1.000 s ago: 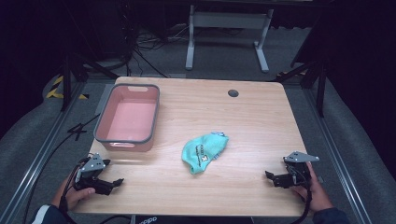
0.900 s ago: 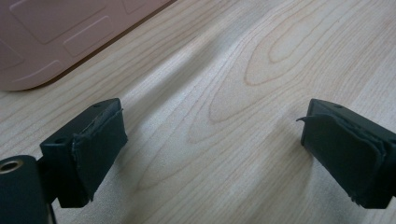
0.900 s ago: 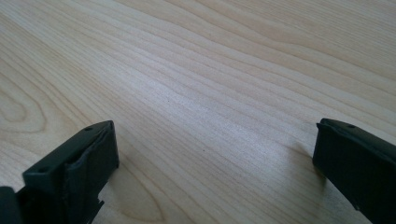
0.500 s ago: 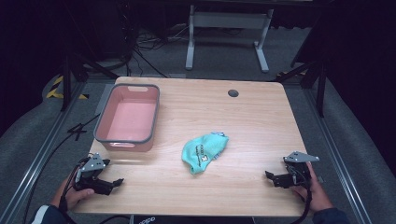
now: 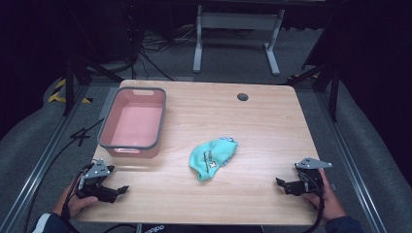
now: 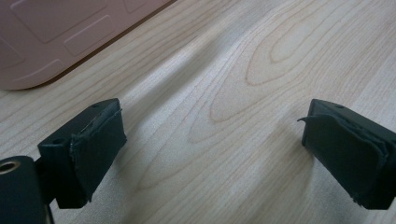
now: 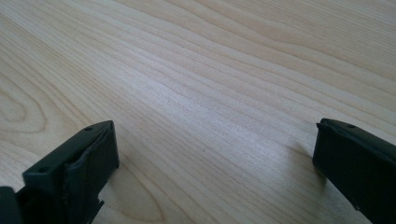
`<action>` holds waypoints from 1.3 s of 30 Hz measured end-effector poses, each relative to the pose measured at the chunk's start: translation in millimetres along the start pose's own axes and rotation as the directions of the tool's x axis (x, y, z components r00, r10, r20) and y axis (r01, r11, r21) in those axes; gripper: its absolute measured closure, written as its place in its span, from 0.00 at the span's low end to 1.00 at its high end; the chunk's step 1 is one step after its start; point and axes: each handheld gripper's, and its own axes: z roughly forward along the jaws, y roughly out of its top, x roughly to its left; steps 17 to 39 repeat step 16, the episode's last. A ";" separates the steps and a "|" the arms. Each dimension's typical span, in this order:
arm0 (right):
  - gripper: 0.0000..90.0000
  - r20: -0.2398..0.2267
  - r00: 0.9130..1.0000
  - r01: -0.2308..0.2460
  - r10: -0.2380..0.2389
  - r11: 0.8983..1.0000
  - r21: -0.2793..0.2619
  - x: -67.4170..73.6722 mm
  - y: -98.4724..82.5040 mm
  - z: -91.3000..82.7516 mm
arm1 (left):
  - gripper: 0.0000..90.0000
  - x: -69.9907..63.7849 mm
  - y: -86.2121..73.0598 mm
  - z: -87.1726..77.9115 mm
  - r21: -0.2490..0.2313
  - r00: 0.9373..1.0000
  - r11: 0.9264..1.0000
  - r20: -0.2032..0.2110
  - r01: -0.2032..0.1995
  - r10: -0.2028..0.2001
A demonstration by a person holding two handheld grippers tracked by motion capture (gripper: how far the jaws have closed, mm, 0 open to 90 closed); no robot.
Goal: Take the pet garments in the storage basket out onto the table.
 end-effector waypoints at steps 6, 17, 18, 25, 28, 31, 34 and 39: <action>0.01 0.001 1.000 -0.001 0.001 1.000 0.000 0.1 -0.1 0.0 | 0.05 -0.1 0.7 0.9 0.005 1.000 1.000 0.002 0.006 -0.006; 0.01 0.005 1.000 -0.012 0.012 1.000 -0.002 1.0 -0.3 -0.5 | 0.02 -0.1 1.8 2.1 0.012 1.000 1.000 -0.004 0.014 -0.014; 0.01 0.005 1.000 -0.012 0.012 1.000 -0.002 1.0 -0.3 -0.5 | 0.02 -0.1 1.8 2.1 0.012 1.000 1.000 -0.004 0.014 -0.014; 0.01 0.005 1.000 -0.012 0.012 1.000 -0.002 1.0 -0.3 -0.5 | 0.02 -0.1 1.8 2.1 0.012 1.000 1.000 -0.004 0.014 -0.014; 0.01 0.005 1.000 -0.012 0.012 1.000 -0.002 1.0 -0.3 -0.5 | 0.02 -0.1 1.8 2.1 0.012 1.000 1.000 -0.004 0.014 -0.014; 0.01 0.005 1.000 -0.012 0.012 1.000 -0.002 1.0 -0.3 -0.5 | 0.02 -0.1 1.8 2.1 0.012 1.000 1.000 -0.004 0.014 -0.014; 0.01 0.005 1.000 -0.012 0.012 1.000 -0.002 1.0 -0.3 -0.5 | 0.02 -0.1 1.8 2.1 0.012 1.000 1.000 -0.004 0.014 -0.014; 0.01 0.005 1.000 -0.012 0.012 1.000 -0.002 1.0 -0.3 -0.5 | 0.02 -0.1 1.8 2.1 0.012 1.000 1.000 -0.004 0.014 -0.014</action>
